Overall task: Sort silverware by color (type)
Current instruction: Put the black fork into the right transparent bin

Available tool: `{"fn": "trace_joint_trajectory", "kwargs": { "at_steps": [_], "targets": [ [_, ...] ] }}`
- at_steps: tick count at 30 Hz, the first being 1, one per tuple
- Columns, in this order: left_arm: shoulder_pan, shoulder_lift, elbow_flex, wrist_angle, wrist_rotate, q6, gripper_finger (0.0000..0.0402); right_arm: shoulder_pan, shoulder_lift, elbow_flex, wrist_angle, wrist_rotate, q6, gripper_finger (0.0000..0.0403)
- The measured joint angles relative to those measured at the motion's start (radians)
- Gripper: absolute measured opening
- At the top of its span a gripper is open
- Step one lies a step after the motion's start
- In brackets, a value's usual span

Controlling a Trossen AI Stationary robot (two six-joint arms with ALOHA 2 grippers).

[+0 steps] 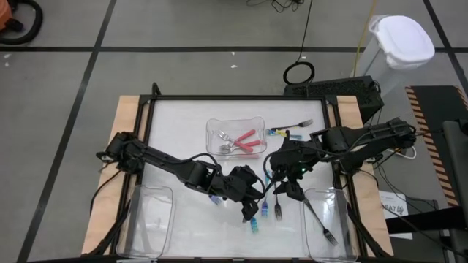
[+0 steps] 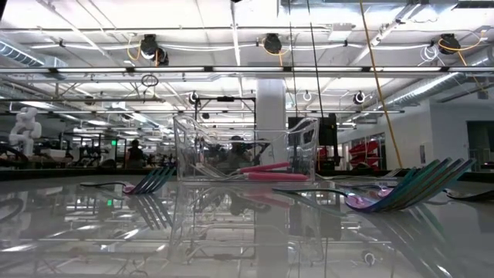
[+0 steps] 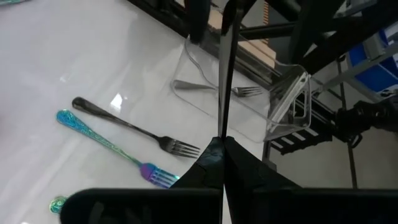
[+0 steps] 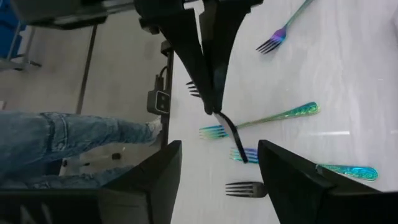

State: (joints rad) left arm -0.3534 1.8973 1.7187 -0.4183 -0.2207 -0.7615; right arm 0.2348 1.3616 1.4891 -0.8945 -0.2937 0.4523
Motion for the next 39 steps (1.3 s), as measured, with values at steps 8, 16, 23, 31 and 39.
{"fn": "trace_joint_trajectory", "kwargs": {
  "at_steps": [8,16,23,31,39],
  "targets": [
    [0.000,0.000,0.000,0.000,0.002,0.013,0.0000,-0.021,0.035,0.000,0.014,-0.083,-0.027,0.0188],
    [0.000,0.000,0.000,0.000,0.003,0.016,0.0000,-0.026,0.070,0.000,0.047,-0.104,-0.042,0.0102],
    [0.000,0.000,0.000,0.000,0.010,0.016,0.0000,-0.026,0.072,0.000,0.060,-0.104,-0.047,0.0024],
    [0.002,0.000,0.000,-0.003,0.010,0.017,0.0000,-0.026,0.072,0.000,0.059,-0.104,-0.047,0.0011],
    [0.002,0.000,0.001,-0.009,-0.014,0.019,0.0021,-0.027,0.072,0.000,0.046,-0.101,-0.049,0.0005]
  ]
}}
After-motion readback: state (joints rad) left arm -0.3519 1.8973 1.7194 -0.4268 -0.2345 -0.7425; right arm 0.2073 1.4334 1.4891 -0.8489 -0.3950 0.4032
